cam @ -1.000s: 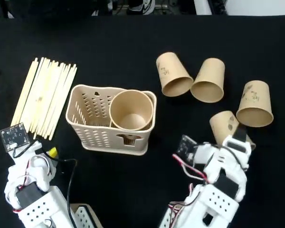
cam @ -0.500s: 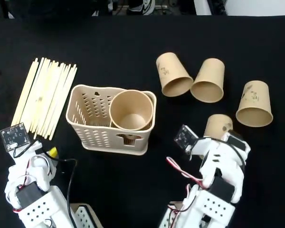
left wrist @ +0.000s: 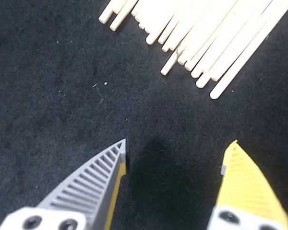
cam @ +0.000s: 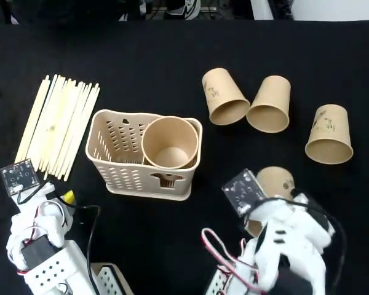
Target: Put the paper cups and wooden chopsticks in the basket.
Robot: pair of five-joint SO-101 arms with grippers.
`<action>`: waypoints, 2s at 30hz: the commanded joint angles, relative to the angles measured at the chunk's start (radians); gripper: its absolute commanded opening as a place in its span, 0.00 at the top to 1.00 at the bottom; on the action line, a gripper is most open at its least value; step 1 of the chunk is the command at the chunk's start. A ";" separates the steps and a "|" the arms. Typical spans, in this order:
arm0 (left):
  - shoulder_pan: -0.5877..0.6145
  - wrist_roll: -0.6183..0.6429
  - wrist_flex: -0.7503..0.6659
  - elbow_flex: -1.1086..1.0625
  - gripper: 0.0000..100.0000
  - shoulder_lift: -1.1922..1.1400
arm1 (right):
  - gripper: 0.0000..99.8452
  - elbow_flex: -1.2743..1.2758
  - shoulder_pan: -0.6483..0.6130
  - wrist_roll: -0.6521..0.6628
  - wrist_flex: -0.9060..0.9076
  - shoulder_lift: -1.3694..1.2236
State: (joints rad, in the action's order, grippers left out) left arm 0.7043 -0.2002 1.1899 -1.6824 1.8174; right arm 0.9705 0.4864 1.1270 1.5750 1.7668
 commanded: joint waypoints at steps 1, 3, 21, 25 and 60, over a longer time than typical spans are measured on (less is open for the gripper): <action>-0.010 0.003 0.000 -0.018 0.69 0.003 | 0.99 -0.245 -0.015 -0.199 0.069 -0.110; -0.010 0.003 0.000 -0.018 0.69 0.003 | 0.99 -0.380 -0.021 -0.304 0.100 -0.199; -0.010 0.003 0.000 -0.018 0.69 0.003 | 0.99 -1.050 -0.525 -0.875 0.192 -0.900; -0.010 0.003 0.000 -0.018 0.69 0.003 | 0.99 -1.053 -0.781 -0.934 0.192 -0.969; -0.010 0.003 0.000 -0.018 0.69 0.003 | 0.67 -1.090 -0.872 -0.947 0.190 -1.219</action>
State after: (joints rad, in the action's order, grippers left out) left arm 0.7043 -0.2002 1.1899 -1.6824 1.8174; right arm -0.0606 -0.3959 0.1849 1.7331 0.5439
